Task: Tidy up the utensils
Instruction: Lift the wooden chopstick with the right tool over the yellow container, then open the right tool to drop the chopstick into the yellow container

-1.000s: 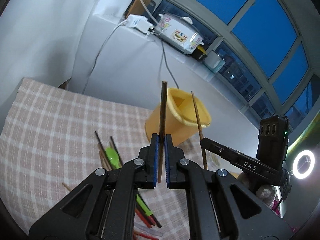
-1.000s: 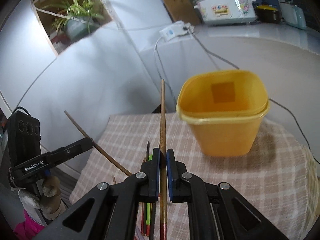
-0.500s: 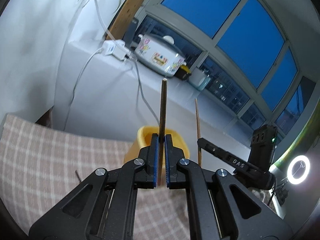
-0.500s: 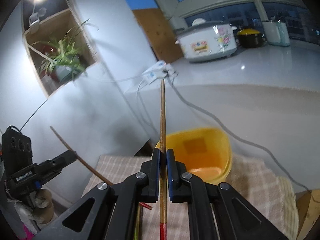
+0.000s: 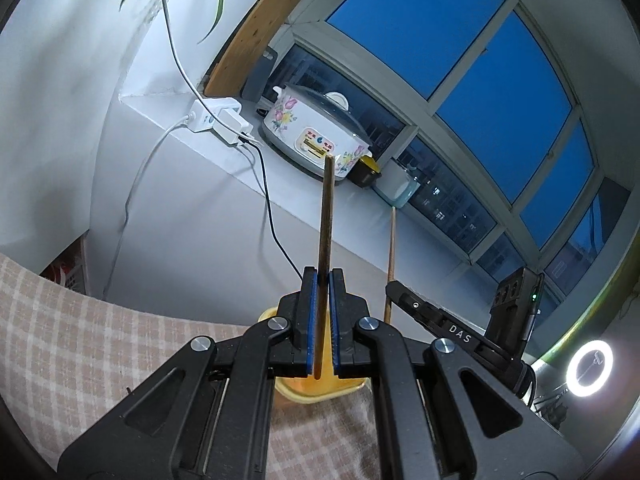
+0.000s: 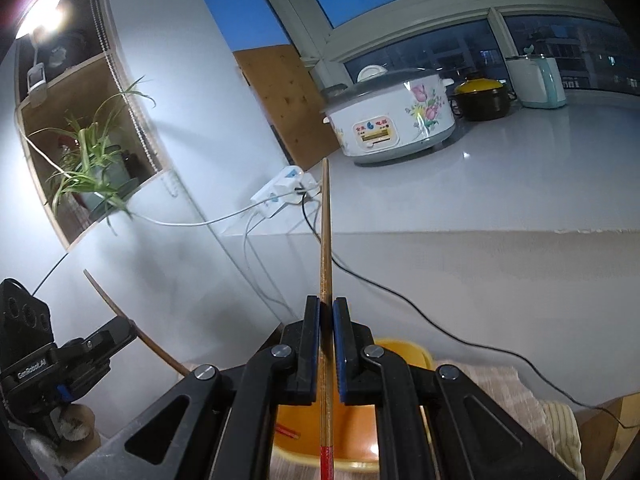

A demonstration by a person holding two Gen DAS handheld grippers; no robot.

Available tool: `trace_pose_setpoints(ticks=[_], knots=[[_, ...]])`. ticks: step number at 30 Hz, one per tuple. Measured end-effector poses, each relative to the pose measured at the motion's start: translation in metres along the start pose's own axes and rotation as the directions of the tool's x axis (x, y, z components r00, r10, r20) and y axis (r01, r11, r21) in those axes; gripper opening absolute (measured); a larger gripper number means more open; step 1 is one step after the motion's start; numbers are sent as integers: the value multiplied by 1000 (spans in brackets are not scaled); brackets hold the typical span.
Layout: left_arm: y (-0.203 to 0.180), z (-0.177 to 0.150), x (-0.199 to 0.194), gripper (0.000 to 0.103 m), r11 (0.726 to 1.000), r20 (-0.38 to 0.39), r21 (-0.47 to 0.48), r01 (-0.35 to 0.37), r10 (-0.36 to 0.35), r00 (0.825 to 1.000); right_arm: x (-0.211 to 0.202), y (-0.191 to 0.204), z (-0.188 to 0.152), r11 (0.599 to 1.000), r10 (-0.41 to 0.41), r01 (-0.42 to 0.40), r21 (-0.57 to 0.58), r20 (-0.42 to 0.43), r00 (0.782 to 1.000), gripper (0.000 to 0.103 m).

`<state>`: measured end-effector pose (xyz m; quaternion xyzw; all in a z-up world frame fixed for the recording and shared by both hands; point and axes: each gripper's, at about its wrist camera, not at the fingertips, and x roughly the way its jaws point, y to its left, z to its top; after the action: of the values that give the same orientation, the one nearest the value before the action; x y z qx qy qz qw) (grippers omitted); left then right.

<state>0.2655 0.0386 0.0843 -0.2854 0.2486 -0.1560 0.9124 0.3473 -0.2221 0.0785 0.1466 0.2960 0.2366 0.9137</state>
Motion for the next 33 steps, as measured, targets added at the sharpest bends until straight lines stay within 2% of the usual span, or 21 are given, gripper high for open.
trace_pose_setpoints(ticks=[10, 19, 25, 27, 30, 33], knots=[[6, -13, 29, 3, 1000, -68, -5, -12, 12, 998, 35, -14, 0, 996, -92, 92, -2, 21, 996, 4], [6, -31, 47, 3, 1000, -132, -3, -9, 9, 991, 40, -29, -14, 995, -93, 93, 29, -24, 995, 4], [0, -40, 52, 3, 1000, -156, 14, 7, -5, 988, 29, -26, -24, 997, -79, 79, -8, -51, 996, 9], [-2, -43, 52, 4, 1000, -168, 24, 4, 0, 986, 26, -26, -27, 997, -72, 72, -7, -61, 996, 14], [-6, -47, 47, 18, 999, -157, 41, -8, 14, 987, 19, -27, -32, 998, -68, 68, -2, -66, 995, 21], [-6, -49, 42, 18, 999, -153, 39, -10, 16, 988, 11, -28, -37, 998, -62, 62, 3, -69, 996, 25]])
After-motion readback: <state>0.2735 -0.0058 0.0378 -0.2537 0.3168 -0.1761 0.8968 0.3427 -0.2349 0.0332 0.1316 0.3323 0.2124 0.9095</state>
